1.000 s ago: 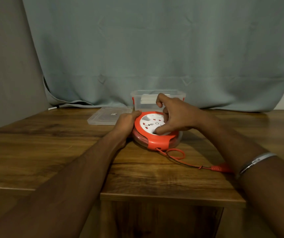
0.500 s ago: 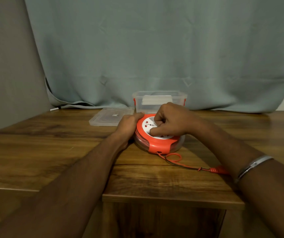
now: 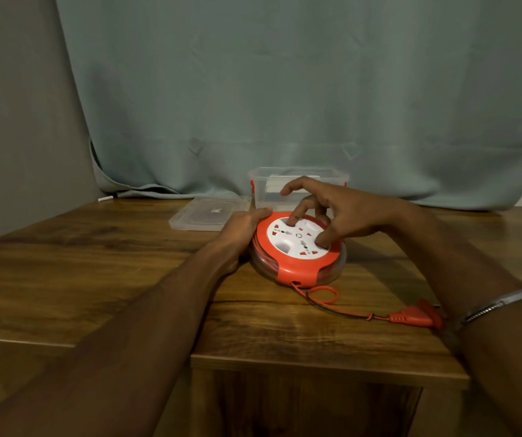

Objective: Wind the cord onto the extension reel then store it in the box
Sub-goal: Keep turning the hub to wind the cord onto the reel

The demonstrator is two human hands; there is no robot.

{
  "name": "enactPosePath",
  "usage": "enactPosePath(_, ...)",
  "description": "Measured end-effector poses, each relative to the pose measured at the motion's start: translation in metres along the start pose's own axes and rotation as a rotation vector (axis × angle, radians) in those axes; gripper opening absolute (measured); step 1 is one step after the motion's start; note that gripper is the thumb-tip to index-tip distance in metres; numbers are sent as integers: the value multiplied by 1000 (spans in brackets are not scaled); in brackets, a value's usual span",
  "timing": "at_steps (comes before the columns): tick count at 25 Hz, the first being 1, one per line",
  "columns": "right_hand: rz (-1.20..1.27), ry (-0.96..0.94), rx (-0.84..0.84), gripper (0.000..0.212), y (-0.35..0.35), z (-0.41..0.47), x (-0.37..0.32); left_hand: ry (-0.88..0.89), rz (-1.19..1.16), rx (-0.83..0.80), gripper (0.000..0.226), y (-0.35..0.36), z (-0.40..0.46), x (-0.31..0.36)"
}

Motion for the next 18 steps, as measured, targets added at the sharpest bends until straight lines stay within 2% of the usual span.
enactPosePath(3, -57, 24, -1, 118, -1, 0, 1, -33, -22, -9, 30, 0, 2, -2)
enactPosePath(5, -47, 12, 25, 121, -1, 1, 1, -49, -48, -23, 31, 1, 2, -3)
enactPosePath(8, -33, -4, 59, 113, 1, 0, 1, -70, -126, -20, 35, 0, 2, -4)
enactPosePath(12, -33, -23, 100, 90, 6, 0, 0, -68, -141, 16, 35, -2, 4, -5)
enactPosePath(18, -106, 8, 180, 77, 7, -2, -3, 0, -186, 69, 38, -3, 9, -6)
Point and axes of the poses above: each hand's wrist, its own z-axis towards the middle knuckle, its own y-axis out of the palm, x = y × z, the point moved 4 cm from there along z, towards the middle knuckle, and after that the axes turned 2 degrees about y, right-handed, at the moved point
